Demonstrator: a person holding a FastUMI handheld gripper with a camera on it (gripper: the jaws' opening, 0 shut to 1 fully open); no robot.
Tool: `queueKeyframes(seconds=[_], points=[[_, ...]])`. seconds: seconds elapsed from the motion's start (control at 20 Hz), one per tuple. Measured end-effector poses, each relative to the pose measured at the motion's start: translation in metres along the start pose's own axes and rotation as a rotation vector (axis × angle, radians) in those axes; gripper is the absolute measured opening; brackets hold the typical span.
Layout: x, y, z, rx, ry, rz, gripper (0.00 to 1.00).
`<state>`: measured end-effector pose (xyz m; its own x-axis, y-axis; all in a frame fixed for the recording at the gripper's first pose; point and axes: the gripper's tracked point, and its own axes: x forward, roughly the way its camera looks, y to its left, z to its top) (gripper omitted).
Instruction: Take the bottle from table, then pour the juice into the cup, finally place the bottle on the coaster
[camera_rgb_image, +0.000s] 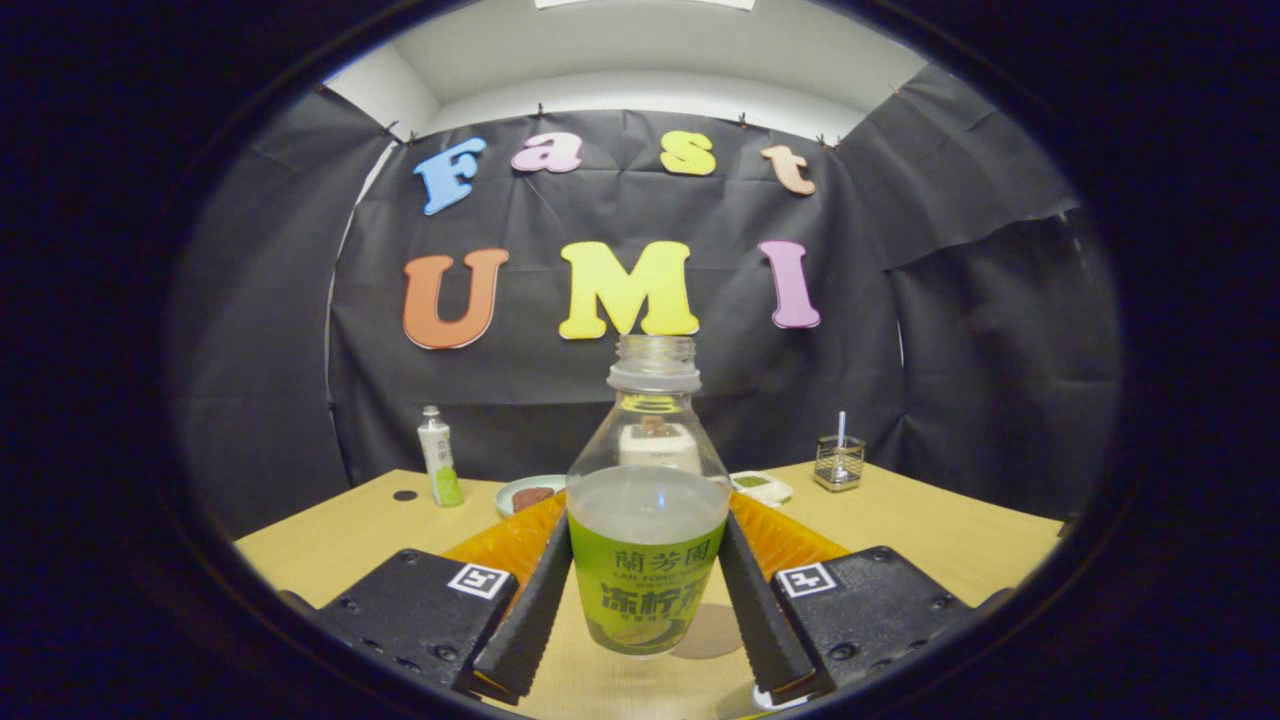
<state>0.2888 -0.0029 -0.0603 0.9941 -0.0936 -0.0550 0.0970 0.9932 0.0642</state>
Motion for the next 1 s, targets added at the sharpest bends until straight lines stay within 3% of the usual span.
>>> queueKeyframes(seconds=[0.5, 0.8, 1.0], points=[[0.048, -0.036, -0.041, 0.019, 0.098, -0.198, 0.83], [0.050, -0.050, -0.040, -0.010, 0.095, -0.253, 0.83], [0.052, -0.045, -0.047, 0.001, 0.102, -0.240, 0.83]])
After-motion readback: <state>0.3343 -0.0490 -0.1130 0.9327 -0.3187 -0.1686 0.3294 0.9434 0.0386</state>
